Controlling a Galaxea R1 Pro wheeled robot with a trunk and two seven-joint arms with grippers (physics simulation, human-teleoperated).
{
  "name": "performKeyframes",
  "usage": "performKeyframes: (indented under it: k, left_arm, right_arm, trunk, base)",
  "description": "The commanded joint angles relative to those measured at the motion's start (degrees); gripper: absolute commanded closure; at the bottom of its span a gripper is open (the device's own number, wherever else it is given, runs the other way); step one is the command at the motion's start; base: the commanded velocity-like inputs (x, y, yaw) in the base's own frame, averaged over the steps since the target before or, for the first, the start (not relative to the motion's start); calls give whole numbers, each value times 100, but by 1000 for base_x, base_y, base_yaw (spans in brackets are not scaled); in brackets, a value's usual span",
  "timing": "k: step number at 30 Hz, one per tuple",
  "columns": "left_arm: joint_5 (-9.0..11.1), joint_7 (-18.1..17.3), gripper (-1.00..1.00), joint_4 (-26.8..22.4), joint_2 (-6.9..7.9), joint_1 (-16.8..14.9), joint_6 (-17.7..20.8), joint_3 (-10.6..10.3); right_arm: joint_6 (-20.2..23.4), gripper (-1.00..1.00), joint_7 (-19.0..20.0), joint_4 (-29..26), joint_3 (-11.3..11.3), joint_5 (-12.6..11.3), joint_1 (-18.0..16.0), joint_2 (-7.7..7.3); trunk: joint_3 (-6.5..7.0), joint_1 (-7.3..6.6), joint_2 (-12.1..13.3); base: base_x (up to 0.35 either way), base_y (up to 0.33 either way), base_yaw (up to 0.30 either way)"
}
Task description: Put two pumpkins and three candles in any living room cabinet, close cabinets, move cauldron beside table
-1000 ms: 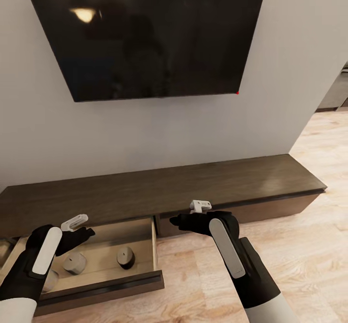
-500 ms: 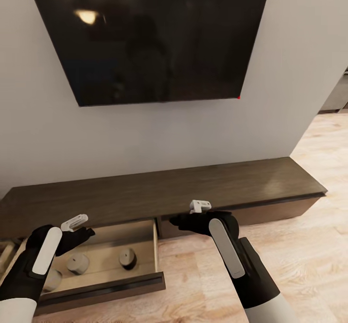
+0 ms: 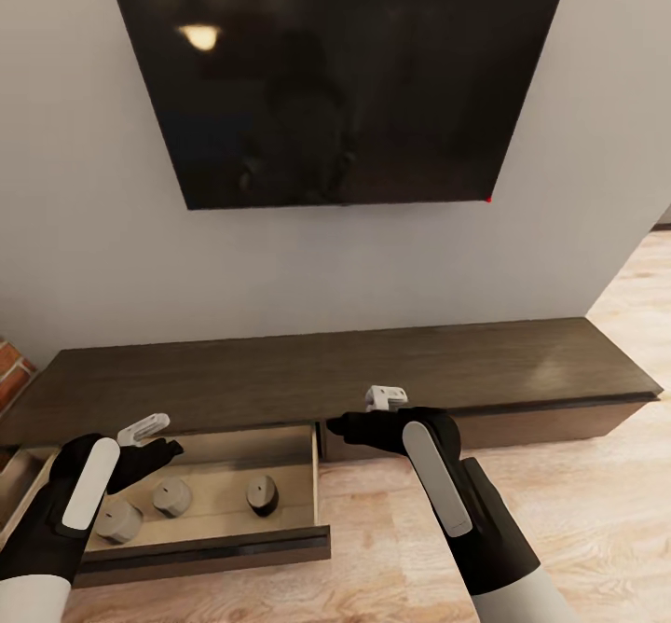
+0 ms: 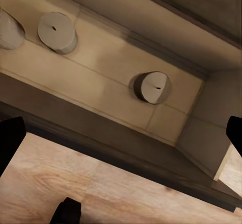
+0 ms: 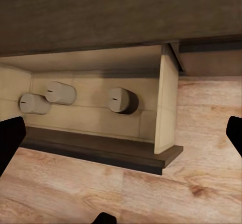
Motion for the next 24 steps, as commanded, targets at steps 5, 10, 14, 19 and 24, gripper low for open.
performKeyframes:
  k: [5, 10, 14, 19, 24]
  left_arm:
    - [60, 53, -100, -5, 1, -3, 17, 3]
    - [76, 52, -100, -5, 2, 10, 17, 2]
    - [8, 58, -100, -23, 53, 29, 17, 0]
    - [-13, 54, -100, -141, 70, 32, 16, 1]
    - [-18, 53, -100, -167, 71, 32, 17, 2]
  right_arm:
    - [16, -100, -57, -5, 3, -60, -3, -6]
    - [16, -100, -57, -5, 3, -59, -2, -6]
    - [14, -100, -57, -5, 3, -59, -3, -6]
    - [12, -100, -57, -5, 3, -60, -2, 2]
    - [13, -100, -59, -5, 3, -57, -3, 2]
  trunk:
    - [67, -89, 159]
    - [67, -89, 159]
    - [67, -89, 159]
    - [67, -89, 159]
    - [67, -89, 159]
  base:
    - [0, 0, 2]
    - [0, 0, 0]
    - [0, 0, 0]
    - [-72, 3, 0]
    - [-274, 66, 0]
